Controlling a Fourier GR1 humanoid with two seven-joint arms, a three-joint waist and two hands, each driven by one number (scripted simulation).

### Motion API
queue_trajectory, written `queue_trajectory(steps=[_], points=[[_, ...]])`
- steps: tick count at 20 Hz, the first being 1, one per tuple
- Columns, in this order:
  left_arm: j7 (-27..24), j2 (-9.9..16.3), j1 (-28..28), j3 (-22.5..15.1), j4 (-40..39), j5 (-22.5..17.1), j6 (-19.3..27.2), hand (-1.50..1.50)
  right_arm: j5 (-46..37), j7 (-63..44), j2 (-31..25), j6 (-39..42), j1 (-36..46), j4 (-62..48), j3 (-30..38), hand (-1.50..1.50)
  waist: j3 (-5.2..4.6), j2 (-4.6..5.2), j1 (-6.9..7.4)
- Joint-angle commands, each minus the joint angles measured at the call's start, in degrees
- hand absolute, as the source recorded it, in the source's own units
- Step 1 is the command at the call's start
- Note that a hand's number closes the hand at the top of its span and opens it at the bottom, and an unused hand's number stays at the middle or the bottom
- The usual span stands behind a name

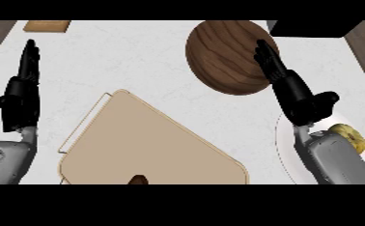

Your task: Pick the squash from the plate and place it in the bowl

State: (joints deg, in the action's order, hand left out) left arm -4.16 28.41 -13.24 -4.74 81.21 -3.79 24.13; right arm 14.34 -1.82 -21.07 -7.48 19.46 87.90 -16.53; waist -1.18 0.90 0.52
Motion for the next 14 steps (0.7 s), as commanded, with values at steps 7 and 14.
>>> queue_trajectory(steps=[7, 14], points=[[2.3, -7.9, 2.0, -6.3, 1.7, -5.6, -6.4, 0.0, -17.1, -17.0, -21.7, -2.1, -8.5, -12.2, -2.8, 1.5, -1.2, 0.56, -3.25], [4.6, -12.0, 3.9, -9.4, 4.6, -7.2, -7.3, 0.0, -17.9, -13.5, -7.0, -37.3, -15.7, 0.0, 11.6, -1.5, 1.08, -1.59, -2.84]])
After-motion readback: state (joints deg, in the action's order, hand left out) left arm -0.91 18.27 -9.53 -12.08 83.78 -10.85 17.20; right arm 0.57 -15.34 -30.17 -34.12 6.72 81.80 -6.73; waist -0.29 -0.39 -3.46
